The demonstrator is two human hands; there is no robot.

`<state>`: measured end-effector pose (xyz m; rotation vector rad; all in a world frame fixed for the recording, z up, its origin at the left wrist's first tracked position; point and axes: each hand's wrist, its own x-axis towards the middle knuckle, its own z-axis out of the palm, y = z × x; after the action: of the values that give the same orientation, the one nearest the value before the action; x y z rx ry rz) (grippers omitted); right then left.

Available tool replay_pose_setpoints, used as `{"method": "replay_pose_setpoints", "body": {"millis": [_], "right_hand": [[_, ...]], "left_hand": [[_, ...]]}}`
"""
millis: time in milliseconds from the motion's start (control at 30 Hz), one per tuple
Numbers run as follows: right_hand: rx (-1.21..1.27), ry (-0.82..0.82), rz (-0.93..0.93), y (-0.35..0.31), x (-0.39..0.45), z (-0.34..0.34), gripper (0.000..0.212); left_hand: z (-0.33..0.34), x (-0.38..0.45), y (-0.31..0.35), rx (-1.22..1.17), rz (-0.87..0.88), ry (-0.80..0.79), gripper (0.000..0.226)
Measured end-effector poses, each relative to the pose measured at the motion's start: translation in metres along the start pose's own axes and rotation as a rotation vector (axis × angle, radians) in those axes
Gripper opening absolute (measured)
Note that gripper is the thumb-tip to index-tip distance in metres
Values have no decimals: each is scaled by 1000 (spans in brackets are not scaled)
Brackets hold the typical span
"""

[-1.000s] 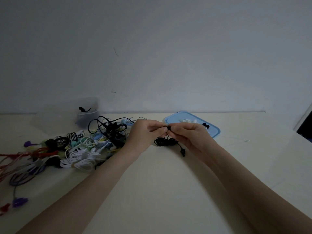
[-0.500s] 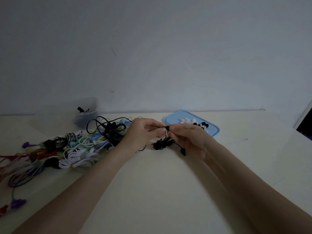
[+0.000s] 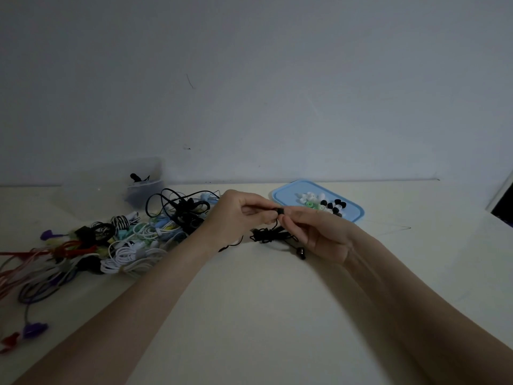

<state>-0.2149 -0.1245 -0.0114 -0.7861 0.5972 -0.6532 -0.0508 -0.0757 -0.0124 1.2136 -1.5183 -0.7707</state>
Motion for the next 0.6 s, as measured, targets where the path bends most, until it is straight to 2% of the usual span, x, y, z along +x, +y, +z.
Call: {"method": "replay_pose_setpoints", "body": {"millis": [100, 167, 267, 367, 433, 533, 600], "right_hand": [[-15, 42, -119, 4, 5, 3, 12], [-128, 84, -198, 6, 7, 2, 8], [-345, 135, -301, 5, 5, 1, 8], [-585, 205, -372, 2, 4, 3, 10], [-798, 307, -465, -3, 6, 0, 15], [-1159, 588, -645, -24, 11, -13, 11], [-1370, 692, -656, -37, 15, -25, 14]], "left_hand": [[-1, 2, -2, -67, -24, 65, 18], [-1, 3, -4, -89, -41, 72, 20], [0, 4, -7, -21, -47, 52, 33], [8, 6, -9, 62, -15, 60, 32], [10, 7, -11, 97, -7, 83, 23], [10, 9, -13, 126, -9, 112, 14], [11, 10, -14, 148, -13, 114, 13]]}}
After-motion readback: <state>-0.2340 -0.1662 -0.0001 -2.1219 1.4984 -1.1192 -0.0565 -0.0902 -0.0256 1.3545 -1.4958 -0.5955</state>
